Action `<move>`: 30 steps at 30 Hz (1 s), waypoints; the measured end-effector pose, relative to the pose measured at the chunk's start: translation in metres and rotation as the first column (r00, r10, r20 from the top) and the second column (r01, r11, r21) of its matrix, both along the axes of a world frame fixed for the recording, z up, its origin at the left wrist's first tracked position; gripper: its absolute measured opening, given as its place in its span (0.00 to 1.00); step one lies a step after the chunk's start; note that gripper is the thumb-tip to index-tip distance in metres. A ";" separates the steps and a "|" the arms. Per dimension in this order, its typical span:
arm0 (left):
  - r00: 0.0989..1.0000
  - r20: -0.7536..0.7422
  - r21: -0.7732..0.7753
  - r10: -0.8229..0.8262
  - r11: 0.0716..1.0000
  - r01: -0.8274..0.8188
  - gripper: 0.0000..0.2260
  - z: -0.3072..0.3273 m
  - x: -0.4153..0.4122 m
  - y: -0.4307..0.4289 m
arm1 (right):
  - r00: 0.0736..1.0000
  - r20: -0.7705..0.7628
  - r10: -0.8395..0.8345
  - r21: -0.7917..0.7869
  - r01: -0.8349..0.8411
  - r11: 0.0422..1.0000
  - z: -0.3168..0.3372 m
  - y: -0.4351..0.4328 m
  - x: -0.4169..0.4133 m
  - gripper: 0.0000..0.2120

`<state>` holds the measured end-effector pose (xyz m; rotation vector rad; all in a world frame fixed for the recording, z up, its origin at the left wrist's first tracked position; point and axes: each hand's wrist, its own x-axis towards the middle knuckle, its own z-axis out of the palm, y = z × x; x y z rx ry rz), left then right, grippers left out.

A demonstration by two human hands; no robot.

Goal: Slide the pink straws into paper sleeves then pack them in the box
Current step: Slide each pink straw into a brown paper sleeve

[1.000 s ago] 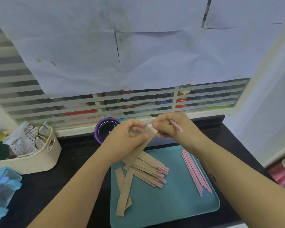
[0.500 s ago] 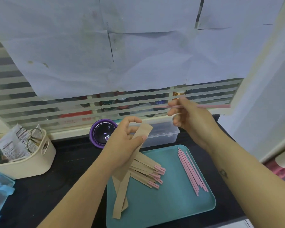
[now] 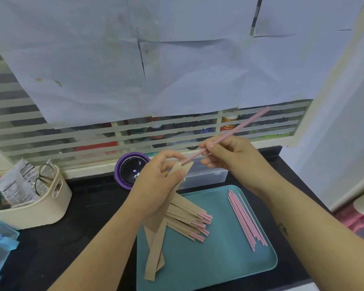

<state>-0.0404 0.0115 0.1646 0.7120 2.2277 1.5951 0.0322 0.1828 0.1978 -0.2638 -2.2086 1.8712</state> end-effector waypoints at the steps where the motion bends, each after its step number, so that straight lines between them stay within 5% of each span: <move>1: 1.000 -0.004 -0.003 -0.007 1.000 0.007 0.12 0.000 0.000 0.000 | 1.000 0.003 0.002 0.001 -0.002 1.000 0.000 -0.001 -0.001 0.07; 10: 0.999 -0.045 -0.051 -0.017 0.999 0.015 0.16 -0.002 -0.001 0.001 | 1.000 -0.003 0.004 0.001 -0.004 1.000 -0.002 -0.001 -0.003 0.07; 16: 1.000 -0.014 -0.045 -0.008 0.999 0.008 0.29 0.000 0.001 0.005 | 1.000 -0.018 0.020 0.178 -0.016 0.984 -0.001 -0.005 -0.003 0.06; 23: 0.999 -0.042 -0.038 0.005 0.999 -0.007 0.13 0.000 0.002 0.005 | 0.998 -0.025 0.056 0.439 -0.039 0.897 -0.002 -0.015 0.000 0.06; 30: 0.995 0.074 -0.001 0.068 0.998 -0.068 0.12 0.001 0.001 0.003 | 0.997 -0.032 0.077 0.505 -0.051 0.861 -0.001 -0.019 0.001 0.06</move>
